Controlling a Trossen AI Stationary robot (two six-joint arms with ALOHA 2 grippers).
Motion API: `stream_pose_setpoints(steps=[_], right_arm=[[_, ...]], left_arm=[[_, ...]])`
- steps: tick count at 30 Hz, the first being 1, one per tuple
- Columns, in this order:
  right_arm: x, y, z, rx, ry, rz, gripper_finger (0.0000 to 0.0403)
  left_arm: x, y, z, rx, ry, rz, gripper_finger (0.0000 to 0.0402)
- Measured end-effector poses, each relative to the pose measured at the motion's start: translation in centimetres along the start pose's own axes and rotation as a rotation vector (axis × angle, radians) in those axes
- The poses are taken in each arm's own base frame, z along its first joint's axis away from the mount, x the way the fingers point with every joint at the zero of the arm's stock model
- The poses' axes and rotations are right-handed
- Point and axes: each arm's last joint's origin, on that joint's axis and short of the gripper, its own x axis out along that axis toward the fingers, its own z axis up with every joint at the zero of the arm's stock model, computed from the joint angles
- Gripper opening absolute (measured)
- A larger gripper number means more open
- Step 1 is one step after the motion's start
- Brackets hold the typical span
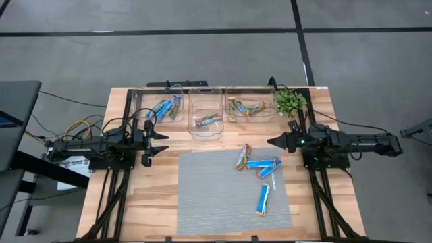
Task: Pick and place Granola Bars by type
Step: Put the red granola bar into the middle transparent bin
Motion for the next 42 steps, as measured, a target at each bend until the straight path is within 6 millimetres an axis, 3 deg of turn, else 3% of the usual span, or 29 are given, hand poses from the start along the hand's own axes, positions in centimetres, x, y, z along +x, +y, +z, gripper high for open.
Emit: stream_pose_setpoints(steps=[3,9,16,27,32,42], right_arm=[[0.0,1.9,1.2,-0.062,0.053,-0.077,0.0059],[1.4,5.2,2.9,-0.369,0.297,-0.295,0.0059],[4.7,6.6,2.2,-0.689,0.587,-0.354,0.0097],[8.3,7.1,-1.2,-1.119,0.89,-0.266,0.0201],[10.1,6.5,-2.3,-1.146,0.972,-0.378,0.0217],[13.2,3.4,-4.4,-1.087,1.127,-0.522,0.0212]], left_arm=[[0.0,0.0,0.0,0.0,0.0,0.0,0.0185],[0.0,0.0,0.0,0.0,0.0,0.0,0.0185],[0.0,0.0,0.0,0.0,0.0,0.0,0.0185],[0.0,0.0,0.0,0.0,0.0,0.0,0.0185],[0.0,0.0,0.0,0.0,0.0,0.0,0.0185],[0.0,0.0,0.0,0.0,0.0,0.0,0.0185]])
